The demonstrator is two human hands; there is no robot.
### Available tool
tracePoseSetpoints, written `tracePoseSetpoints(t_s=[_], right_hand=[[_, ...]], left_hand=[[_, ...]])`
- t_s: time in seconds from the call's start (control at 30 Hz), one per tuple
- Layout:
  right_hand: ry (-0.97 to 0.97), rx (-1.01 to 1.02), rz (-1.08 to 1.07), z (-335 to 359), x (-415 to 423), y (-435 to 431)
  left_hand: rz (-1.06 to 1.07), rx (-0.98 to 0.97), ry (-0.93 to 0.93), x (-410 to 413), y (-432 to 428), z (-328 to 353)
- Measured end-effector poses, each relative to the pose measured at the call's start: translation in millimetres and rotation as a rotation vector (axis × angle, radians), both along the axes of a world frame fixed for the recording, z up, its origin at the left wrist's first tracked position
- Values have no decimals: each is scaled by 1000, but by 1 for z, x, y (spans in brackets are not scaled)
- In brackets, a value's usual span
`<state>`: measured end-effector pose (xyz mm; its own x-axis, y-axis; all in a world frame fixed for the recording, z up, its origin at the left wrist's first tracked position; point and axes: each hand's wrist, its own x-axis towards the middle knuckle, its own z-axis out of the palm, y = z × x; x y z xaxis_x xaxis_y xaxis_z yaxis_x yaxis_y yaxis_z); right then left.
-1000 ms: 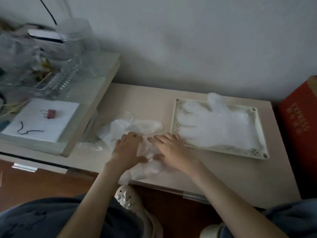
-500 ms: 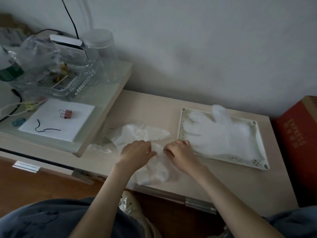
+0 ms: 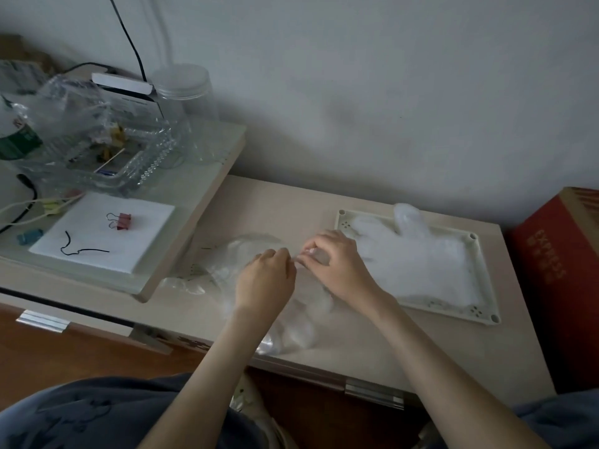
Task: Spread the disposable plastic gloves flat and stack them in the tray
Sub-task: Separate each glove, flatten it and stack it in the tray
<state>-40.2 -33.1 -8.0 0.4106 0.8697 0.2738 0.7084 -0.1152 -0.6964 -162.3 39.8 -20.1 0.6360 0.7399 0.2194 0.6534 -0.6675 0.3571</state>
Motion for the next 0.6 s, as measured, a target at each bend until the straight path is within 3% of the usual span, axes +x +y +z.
tracePoseSetpoints(t_s=[0.07,0.13,0.27,0.33,0.4,0.5,0.6], right_hand=[[130,88,-13,12,4,-4],[358,101,-39,23,9,-11],[781,30,-96,20,22,-24],[1031,2,-65,14,29,-31],[1176,-11,-12,17,32,-40],[1351,3,-75,21,41,-53],[1439,148,6,18,59,-71]], left_hand=[[62,-28,-170,1,-2,15],[134,-188,-353,2,-2,35],[101,-1096,-869,8,-2,80],[30,-1364,-1001,15,-4,91],[-37,-1719,-1072,21,-3,93],[-206,-2191,-899,33,-6,95],[-302,-2092,-860,56,-15,92]])
